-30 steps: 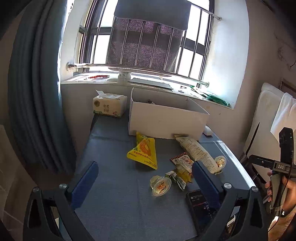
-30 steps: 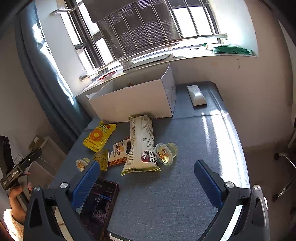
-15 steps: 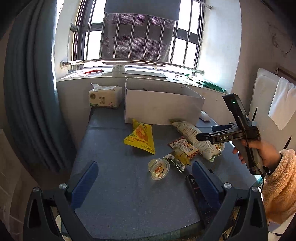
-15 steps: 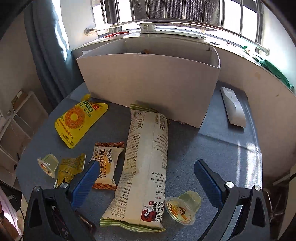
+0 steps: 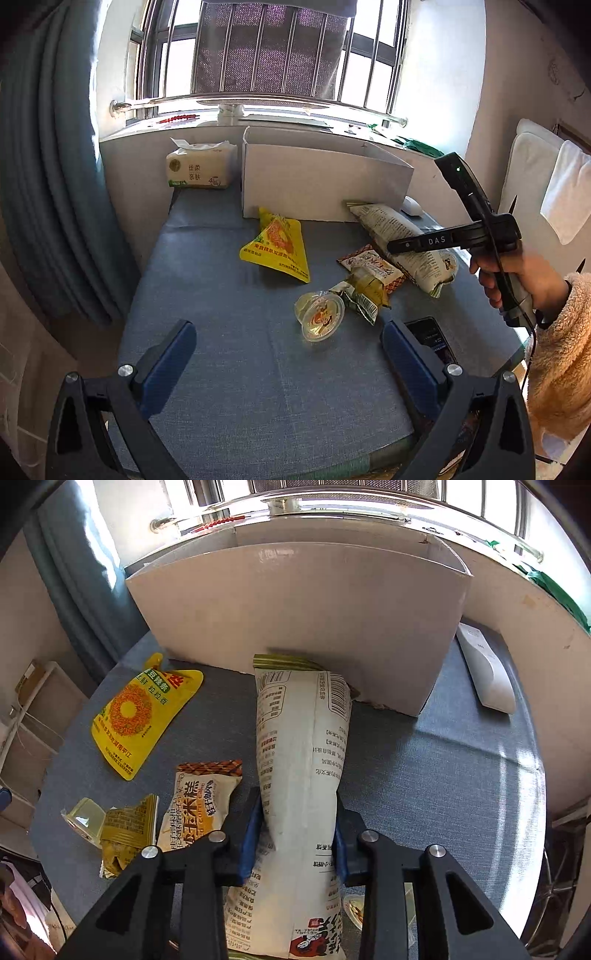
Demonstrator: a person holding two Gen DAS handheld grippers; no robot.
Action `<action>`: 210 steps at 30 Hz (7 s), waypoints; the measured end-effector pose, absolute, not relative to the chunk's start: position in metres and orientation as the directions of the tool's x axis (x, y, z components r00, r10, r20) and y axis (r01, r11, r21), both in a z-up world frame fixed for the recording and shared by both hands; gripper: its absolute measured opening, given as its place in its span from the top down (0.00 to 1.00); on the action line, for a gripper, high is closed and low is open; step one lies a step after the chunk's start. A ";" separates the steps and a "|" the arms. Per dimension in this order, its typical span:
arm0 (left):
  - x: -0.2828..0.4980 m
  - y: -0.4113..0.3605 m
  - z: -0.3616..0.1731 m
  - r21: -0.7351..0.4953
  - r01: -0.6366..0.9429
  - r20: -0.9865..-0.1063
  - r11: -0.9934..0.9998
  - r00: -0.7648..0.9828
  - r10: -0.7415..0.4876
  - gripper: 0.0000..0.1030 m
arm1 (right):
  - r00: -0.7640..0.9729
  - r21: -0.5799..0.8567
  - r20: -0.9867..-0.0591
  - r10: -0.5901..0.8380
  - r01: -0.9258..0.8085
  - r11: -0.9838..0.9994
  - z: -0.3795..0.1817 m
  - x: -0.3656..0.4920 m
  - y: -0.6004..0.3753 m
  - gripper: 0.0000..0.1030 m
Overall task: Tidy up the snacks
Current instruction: 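Grasp the long white printed snack bag with the right tool while the left tool grasps a clear jelly cup, then carry the bag and jelly cup over the white box and release both inside, then grasp the cartoon-labelled jelly cup with the right tool while the left tool grasps the yellow triangular bag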
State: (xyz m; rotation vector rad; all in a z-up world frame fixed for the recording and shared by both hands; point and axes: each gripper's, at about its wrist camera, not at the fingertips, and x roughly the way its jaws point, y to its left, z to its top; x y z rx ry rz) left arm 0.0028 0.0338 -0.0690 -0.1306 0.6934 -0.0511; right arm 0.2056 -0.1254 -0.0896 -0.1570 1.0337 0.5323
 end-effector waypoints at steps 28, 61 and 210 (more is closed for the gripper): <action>0.077 0.013 -0.112 -0.087 0.179 -0.740 0.980 0.647 -0.184 0.52 | 0.598 0.506 -0.545 0.589 -0.326 0.799 -0.013 0.110 -0.265 0.70; 0.334 0.055 0.023 -0.141 0.128 -0.632 0.982 0.751 -0.189 0.52 | 0.479 0.391 -0.679 0.557 -0.406 0.826 0.045 0.367 -0.141 0.70; 0.194 0.037 -0.119 -0.036 0.022 -0.815 0.999 0.578 -0.042 0.40 | 0.608 0.288 -0.639 0.472 -0.381 0.879 -0.050 0.107 -0.239 0.51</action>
